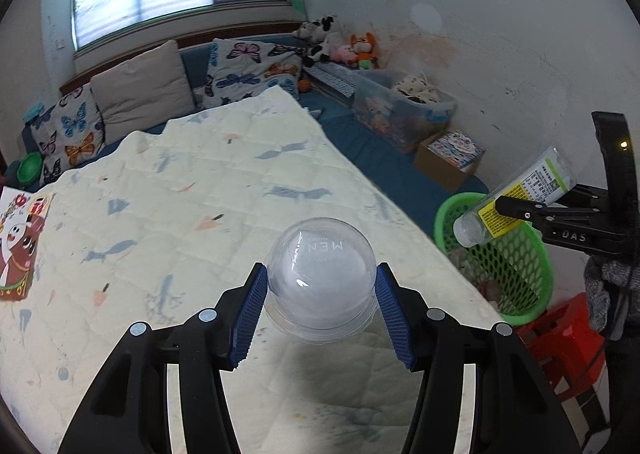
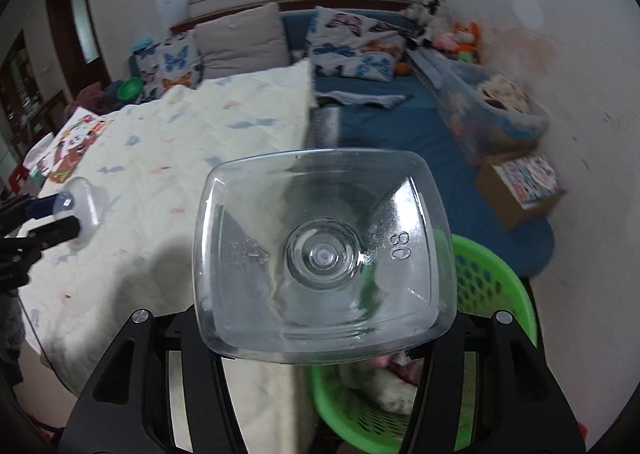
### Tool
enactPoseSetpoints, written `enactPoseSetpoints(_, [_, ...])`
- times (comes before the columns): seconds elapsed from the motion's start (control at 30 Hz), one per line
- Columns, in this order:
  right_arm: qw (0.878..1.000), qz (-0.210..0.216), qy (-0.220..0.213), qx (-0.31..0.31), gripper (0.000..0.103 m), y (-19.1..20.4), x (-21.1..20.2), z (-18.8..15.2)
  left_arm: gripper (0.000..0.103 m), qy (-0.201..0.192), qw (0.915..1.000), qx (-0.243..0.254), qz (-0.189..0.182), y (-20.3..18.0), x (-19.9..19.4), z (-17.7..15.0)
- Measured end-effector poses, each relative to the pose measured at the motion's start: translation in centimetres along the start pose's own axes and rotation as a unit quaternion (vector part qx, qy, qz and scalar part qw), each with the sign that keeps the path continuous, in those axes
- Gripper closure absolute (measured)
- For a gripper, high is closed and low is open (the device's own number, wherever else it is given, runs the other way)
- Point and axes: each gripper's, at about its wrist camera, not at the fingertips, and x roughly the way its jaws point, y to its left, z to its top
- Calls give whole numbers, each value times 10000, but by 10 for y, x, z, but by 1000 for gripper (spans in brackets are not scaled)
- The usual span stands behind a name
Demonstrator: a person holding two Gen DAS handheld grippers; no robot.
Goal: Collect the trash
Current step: 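Carry the bottle to the green basket with the right gripper while the left gripper carries the dome lid, then release the bottle into the basket with the right gripper while the left gripper drops the dome lid in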
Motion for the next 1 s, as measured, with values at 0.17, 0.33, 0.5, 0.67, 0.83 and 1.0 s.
enactPoseSetpoints(0.17, [9987, -309, 191, 346, 47, -43, 11, -24, 49, 69, 9998, 190, -89, -25, 7, 3])
enactPoseSetpoints(0.33, [9961, -345, 432, 683, 47, -70, 22, -46, 49, 162, 9993, 306, -140, -42, 16, 6])
enactPoseSetpoints(0.5, [9939, -332, 542, 899, 47, -84, 26, -65, 49, 220, 9986, 422, -214, -60, 23, 10])
enactPoseSetpoints(0.67, [9909, -325, 582, 1171, 46, -98, 24, -80, 49, 259, 9975, 559, -348, -80, 30, 15])
enactPoseSetpoints(0.83, [9902, -230, 433, 1310, 31, -109, 10, -88, 49, 317, 9957, 723, -494, -106, 41, 18])
enactPoseSetpoints(1.0, [9910, -288, 276, 1276, 31, -111, -8, -91, 49, 393, 9932, 899, -624, -130, 51, 18])
